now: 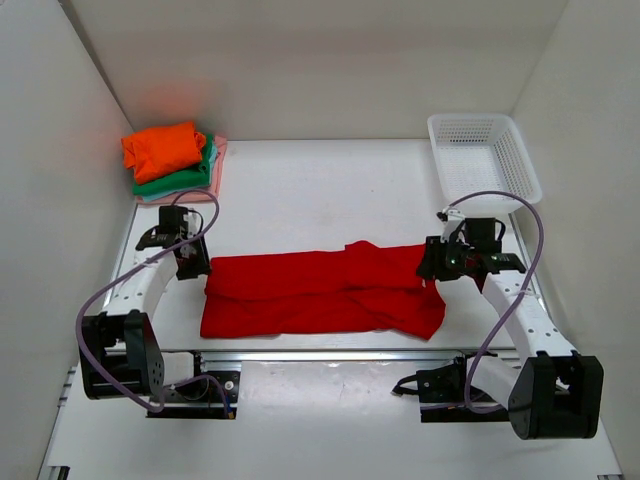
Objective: Fold and stack the t-shirts
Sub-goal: Fold the other side of the tshirt into a rectangle, then rotate the tshirt 90 degrees
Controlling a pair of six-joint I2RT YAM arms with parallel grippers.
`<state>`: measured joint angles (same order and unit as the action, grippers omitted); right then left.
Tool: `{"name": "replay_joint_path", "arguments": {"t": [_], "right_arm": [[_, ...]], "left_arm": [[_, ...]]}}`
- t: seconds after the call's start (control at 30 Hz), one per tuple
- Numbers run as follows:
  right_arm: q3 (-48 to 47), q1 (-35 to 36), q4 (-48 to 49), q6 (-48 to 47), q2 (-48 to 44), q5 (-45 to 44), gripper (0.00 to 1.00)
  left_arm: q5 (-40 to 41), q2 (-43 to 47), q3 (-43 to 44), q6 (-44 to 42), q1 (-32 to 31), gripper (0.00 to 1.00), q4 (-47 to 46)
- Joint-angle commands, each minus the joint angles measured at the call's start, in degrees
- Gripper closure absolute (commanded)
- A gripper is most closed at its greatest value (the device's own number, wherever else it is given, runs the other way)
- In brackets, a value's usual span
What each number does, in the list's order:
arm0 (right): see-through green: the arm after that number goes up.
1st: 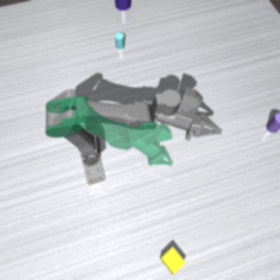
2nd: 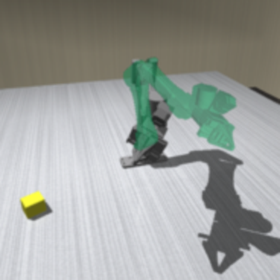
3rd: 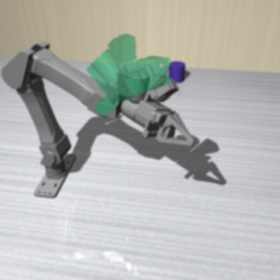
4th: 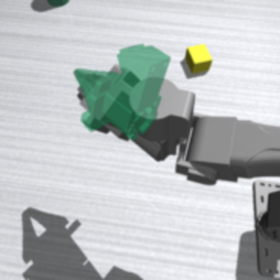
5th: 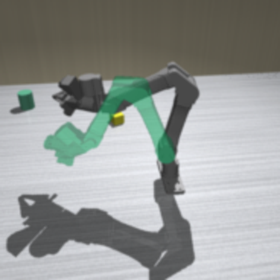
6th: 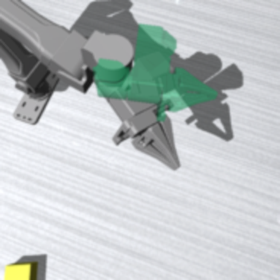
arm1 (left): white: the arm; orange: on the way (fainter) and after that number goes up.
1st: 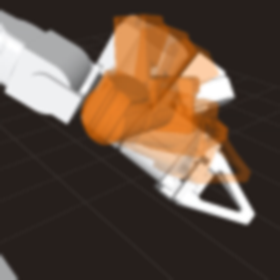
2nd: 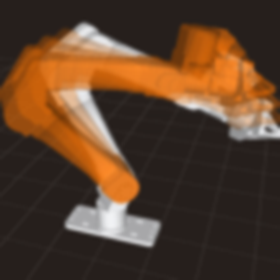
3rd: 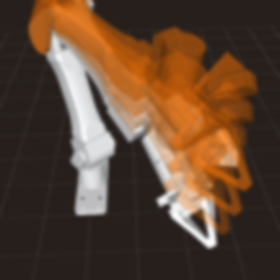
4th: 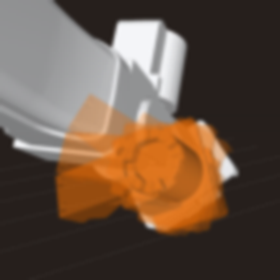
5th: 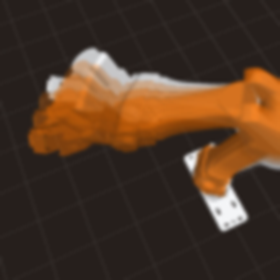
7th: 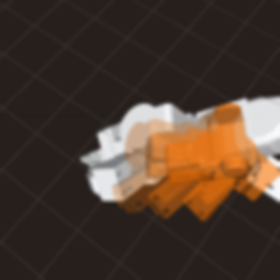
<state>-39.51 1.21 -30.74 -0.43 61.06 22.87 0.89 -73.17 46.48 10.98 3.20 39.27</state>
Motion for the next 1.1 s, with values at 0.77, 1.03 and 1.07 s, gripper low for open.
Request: {"name": "replay_joint_path", "arguments": {"t": [0.77,1.03,1.07], "right_arm": [[-39.3,9.4,3.4,11.8,57.0,-4.8,1.00],[-103.1,13.5,-16.0,7.5,90.2,-2.5,1.00],[-110.6,13.7,-16.5,6.7,93.5,-2.5,1.00]], "left_arm": [[-7.6,-24.7,5.5,13.5,-20.3,0.84,-2.0],[-16.4,-19.8,1.0,15.5,-26.9,0.88,2.5],[-19.1,-18.7,-0.6,16.7,-28.3,0.90,2.0]]}}
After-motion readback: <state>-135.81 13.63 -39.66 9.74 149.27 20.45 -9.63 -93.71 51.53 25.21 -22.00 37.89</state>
